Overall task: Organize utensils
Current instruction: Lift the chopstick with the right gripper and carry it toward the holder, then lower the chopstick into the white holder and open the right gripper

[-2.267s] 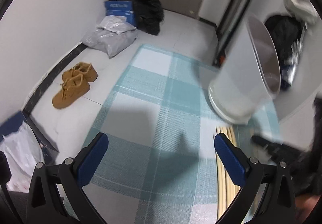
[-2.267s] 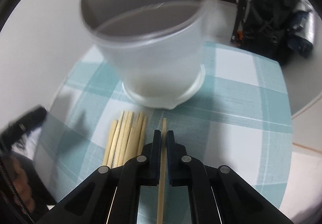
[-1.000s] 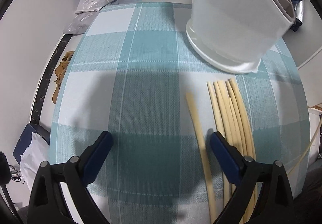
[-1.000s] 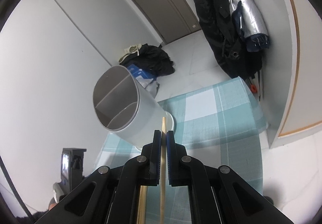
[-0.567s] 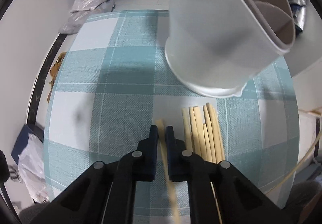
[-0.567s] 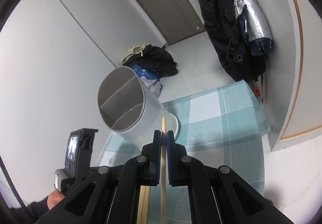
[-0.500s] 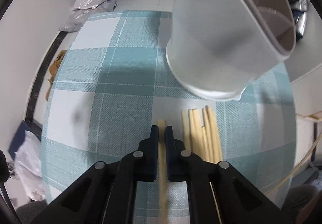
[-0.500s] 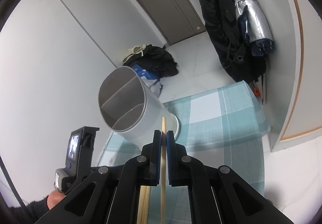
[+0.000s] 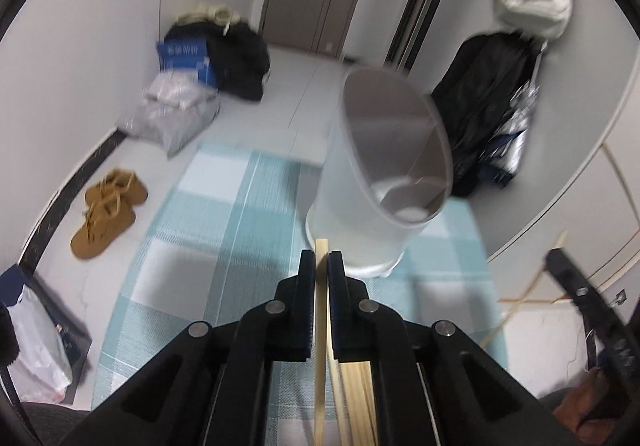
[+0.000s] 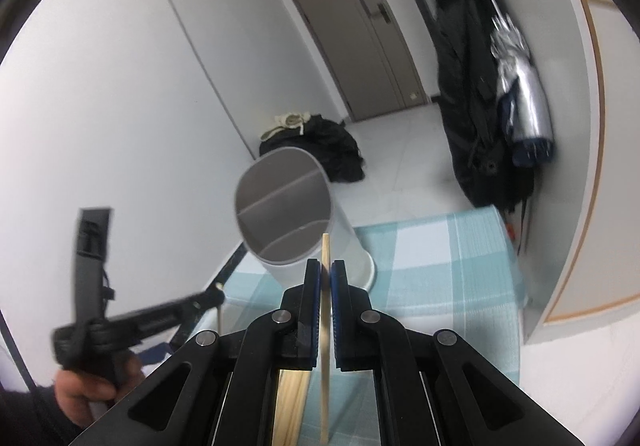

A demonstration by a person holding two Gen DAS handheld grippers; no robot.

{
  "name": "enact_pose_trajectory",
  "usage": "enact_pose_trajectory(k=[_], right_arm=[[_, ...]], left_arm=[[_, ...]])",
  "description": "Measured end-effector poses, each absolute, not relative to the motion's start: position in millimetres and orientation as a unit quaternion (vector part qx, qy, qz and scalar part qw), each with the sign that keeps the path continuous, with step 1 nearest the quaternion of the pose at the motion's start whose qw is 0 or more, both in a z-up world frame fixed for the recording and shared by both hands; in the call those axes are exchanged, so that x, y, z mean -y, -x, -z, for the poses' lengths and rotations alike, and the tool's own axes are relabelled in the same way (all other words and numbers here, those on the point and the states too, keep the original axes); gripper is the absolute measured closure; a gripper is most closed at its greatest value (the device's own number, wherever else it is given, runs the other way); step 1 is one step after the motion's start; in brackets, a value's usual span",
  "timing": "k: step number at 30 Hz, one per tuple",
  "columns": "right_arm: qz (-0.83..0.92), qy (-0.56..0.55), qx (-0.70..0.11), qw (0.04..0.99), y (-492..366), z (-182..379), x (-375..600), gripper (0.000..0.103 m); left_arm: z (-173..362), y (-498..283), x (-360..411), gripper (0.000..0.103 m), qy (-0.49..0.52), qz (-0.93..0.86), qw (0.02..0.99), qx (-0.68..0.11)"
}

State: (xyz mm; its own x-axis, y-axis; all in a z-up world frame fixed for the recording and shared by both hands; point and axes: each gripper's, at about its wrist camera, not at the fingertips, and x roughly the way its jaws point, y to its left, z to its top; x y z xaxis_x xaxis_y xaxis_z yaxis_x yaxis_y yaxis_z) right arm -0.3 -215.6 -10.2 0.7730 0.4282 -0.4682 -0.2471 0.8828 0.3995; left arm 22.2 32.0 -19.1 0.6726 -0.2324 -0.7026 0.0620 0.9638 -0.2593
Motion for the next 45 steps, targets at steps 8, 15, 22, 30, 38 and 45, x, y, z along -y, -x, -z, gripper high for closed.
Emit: enact_pose_trajectory(k=[8, 15, 22, 30, 38, 45], right_arm=[[-0.187, -0.123, -0.259, 0.94, 19, -1, 183, 0.099], [-0.185, -0.095, -0.249, 0.946, 24, -10, 165, 0.099], [-0.198, -0.085, -0.231, 0.949, 25, -18, 155, 0.099], [-0.213, -0.099, -0.231, 0.944, 18, -34, 157, 0.099], [-0.226, -0.102, -0.206, 0.947, -1, -85, 167, 0.099], [-0.24, -0.081, -0.185, 0.949, -29, -130, 163, 0.099]], left_arm=[[4, -7, -30, 0.101, 0.093, 0.112, 0.928, -0.342], [-6, -3, -35, 0.101, 0.099, 0.13, 0.924, -0.344], [-17, -5, -32, 0.101, 0.093, 0.142, 0.922, -0.349], [-39, -19, -31, 0.101, 0.108, 0.152, 0.916, -0.355], [-86, -44, -29, 0.101, 0.123, 0.164, 0.918, -0.339], [-121, -67, -25, 0.101, 0.123, 0.165, 0.928, -0.312]])
